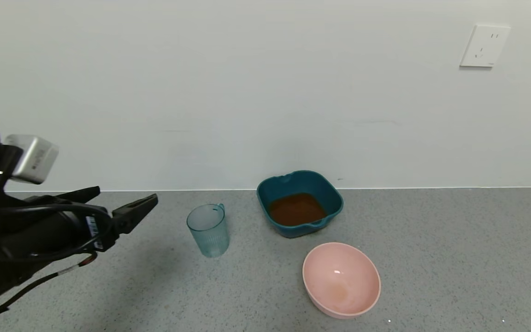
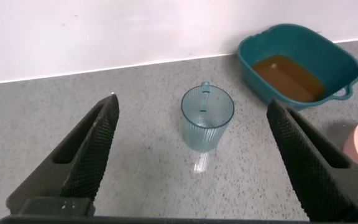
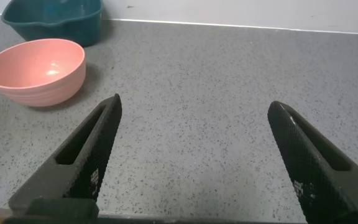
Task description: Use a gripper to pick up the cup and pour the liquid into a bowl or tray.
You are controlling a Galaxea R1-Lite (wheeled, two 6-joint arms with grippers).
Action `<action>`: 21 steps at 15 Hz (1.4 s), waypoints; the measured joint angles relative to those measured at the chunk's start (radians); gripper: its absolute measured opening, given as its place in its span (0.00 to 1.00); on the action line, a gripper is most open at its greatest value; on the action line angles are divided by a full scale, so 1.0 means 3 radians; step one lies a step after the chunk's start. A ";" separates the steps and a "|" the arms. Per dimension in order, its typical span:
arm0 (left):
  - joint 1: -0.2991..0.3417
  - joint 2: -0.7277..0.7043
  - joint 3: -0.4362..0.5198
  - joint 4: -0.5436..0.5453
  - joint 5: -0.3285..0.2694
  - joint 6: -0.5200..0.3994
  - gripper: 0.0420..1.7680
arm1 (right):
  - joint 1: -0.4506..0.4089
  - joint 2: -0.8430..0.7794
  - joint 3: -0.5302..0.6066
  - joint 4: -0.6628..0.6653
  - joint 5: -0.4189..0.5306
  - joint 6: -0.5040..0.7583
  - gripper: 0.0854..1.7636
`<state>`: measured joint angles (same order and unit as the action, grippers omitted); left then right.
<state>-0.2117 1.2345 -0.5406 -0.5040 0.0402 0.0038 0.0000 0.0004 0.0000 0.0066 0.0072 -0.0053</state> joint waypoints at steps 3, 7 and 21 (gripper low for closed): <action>0.0057 -0.0516 -0.0010 0.0561 -0.0001 0.0009 0.97 | 0.0000 0.0000 0.0000 -0.0001 0.0000 0.0000 0.97; 0.0076 -0.1140 -0.0016 0.1122 -0.0018 0.0035 0.97 | 0.0000 0.0000 0.0000 0.0000 -0.0001 0.0000 0.97; 0.0121 -0.2709 -0.0111 0.2187 0.0018 0.0057 0.97 | 0.0000 0.0000 0.0000 -0.0001 0.0000 -0.0001 0.97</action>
<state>-0.1755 0.4217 -0.5738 0.1519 0.0455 0.0211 0.0000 0.0004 0.0000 0.0062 0.0072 -0.0057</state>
